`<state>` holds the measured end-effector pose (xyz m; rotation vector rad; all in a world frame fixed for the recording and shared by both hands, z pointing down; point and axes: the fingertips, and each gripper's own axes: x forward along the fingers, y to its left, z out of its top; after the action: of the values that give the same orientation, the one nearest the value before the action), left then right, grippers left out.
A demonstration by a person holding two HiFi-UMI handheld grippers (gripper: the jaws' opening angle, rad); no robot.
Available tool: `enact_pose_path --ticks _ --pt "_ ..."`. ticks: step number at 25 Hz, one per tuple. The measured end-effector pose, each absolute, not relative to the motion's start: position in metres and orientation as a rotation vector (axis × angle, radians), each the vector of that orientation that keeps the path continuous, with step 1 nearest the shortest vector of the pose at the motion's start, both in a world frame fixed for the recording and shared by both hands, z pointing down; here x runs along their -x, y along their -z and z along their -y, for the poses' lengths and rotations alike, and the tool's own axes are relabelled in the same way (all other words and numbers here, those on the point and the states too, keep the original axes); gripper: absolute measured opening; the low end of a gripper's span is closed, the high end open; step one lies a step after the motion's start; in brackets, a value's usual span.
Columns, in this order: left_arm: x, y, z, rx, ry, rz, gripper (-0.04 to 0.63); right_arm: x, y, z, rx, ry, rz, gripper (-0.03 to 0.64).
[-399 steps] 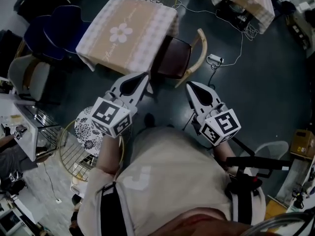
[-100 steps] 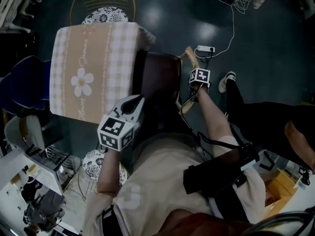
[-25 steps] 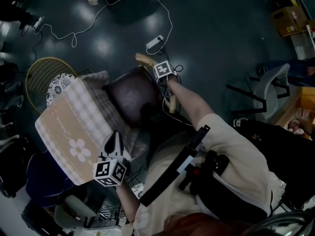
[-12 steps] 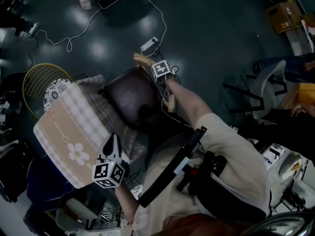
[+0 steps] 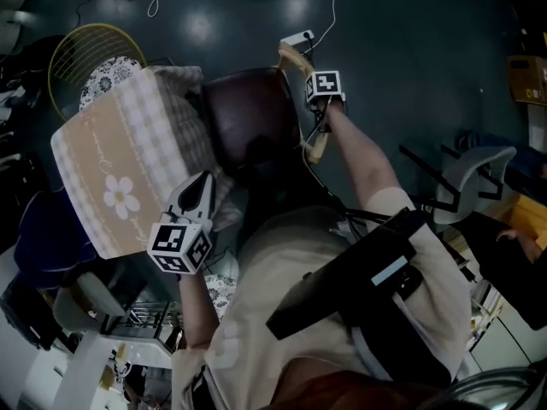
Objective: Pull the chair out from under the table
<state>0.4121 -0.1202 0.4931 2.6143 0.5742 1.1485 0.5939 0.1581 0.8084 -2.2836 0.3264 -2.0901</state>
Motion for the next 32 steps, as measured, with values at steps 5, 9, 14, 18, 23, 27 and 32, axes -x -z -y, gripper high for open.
enact_pose_path --ticks 5,9,14,18,23,27,32 --pt "-0.422 -0.492 0.125 -2.62 -1.128 -0.548 0.006 -0.609 -0.807 -0.164 2.297 2.084 -0.315 0.121" --pt "-0.419 -0.496 0.128 -2.617 -1.14 -0.538 0.006 -0.616 -0.805 -0.166 2.31 2.081 -0.324 0.121" --pt "-0.422 -0.494 0.123 -2.621 -1.141 -0.548 0.007 -0.618 -0.804 -0.171 2.302 2.084 -0.332 0.121" --pt "-0.423 -0.496 0.119 -2.612 -1.156 -0.557 0.006 -0.619 -0.802 -0.18 2.304 2.083 -0.325 0.12" --pt "-0.426 -0.499 0.115 -2.606 -1.166 -0.569 0.006 -0.621 -0.801 -0.188 2.305 2.08 -0.32 0.12" --pt "-0.428 -0.507 0.116 -2.595 -1.179 -0.576 0.006 -0.626 -0.802 -0.196 2.31 2.075 -0.309 0.12" --pt "-0.421 -0.511 0.12 -2.589 -1.2 -0.564 0.006 -0.625 -0.806 -0.187 2.312 2.081 -0.34 0.12"
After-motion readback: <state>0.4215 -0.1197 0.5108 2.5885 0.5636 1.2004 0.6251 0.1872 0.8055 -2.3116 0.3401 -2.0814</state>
